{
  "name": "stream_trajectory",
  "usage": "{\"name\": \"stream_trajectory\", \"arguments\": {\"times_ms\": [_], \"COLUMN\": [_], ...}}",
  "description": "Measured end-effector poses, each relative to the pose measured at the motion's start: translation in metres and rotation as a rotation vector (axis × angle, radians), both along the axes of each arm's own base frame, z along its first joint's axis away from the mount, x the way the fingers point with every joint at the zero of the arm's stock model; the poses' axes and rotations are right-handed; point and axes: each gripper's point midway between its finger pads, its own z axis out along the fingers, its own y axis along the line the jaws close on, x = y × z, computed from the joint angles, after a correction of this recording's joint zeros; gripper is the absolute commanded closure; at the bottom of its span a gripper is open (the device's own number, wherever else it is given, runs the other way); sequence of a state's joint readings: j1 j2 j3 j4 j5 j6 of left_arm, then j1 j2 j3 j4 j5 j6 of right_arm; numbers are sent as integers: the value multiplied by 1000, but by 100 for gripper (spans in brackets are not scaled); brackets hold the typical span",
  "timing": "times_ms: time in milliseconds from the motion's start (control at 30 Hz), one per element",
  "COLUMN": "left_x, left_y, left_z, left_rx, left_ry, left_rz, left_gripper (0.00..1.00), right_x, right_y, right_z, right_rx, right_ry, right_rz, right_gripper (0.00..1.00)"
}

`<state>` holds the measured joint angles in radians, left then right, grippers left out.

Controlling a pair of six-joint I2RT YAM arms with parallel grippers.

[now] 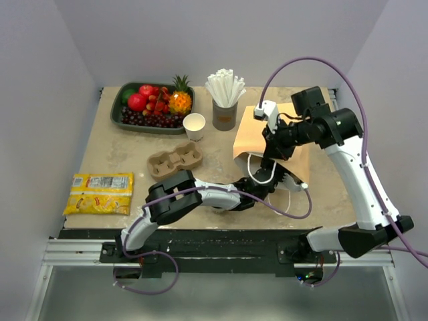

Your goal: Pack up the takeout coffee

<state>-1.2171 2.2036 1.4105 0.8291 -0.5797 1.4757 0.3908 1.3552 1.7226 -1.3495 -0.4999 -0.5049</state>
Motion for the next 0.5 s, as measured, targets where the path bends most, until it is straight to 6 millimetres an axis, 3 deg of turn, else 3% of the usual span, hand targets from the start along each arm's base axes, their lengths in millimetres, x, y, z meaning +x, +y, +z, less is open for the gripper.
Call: {"name": "stream_trajectory", "arguments": {"times_ms": [267, 500], "left_x": [3, 5], "left_y": [1, 12], "left_z": [15, 38], "left_rx": [-57, -72], "left_ry": [2, -66], "left_rz": [29, 81], "left_gripper": [100, 100], "right_x": [4, 38], "right_y": [4, -4], "right_z": [20, 26], "right_rx": [43, 135], "right_ry": [-40, 29], "right_rz": [-13, -131], "right_gripper": [100, 100]}}
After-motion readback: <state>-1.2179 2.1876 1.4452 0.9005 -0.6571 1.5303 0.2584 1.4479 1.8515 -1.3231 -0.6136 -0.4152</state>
